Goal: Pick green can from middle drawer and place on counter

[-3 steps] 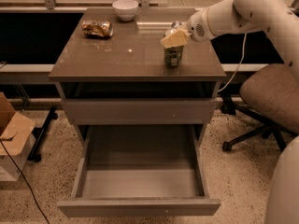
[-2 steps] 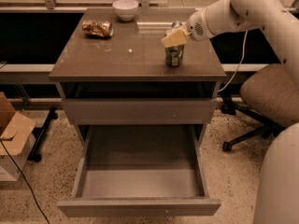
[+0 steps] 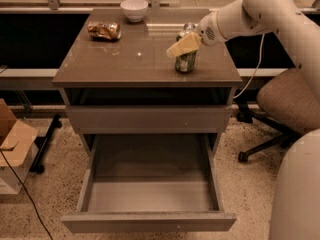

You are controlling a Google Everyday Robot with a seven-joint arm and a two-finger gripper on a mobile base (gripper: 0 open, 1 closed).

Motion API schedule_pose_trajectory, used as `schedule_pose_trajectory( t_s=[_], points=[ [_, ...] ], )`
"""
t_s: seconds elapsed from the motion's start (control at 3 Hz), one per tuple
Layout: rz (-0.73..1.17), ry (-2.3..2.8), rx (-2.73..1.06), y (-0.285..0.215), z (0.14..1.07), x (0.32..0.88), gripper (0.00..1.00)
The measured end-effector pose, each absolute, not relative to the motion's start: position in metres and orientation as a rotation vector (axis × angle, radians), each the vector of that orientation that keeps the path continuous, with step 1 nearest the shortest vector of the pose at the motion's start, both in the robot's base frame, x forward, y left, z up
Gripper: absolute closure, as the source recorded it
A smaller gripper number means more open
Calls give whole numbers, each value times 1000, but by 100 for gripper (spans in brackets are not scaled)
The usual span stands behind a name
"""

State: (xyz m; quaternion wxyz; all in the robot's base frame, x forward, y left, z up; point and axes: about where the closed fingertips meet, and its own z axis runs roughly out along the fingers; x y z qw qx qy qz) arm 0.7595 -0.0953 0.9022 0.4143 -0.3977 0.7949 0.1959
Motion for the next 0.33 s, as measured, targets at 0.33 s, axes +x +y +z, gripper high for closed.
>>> schedule_pose_trajectory(
  t_s=[0.33],
  points=[
    [492, 1998, -1000, -95, 902, 760, 0]
  ],
)
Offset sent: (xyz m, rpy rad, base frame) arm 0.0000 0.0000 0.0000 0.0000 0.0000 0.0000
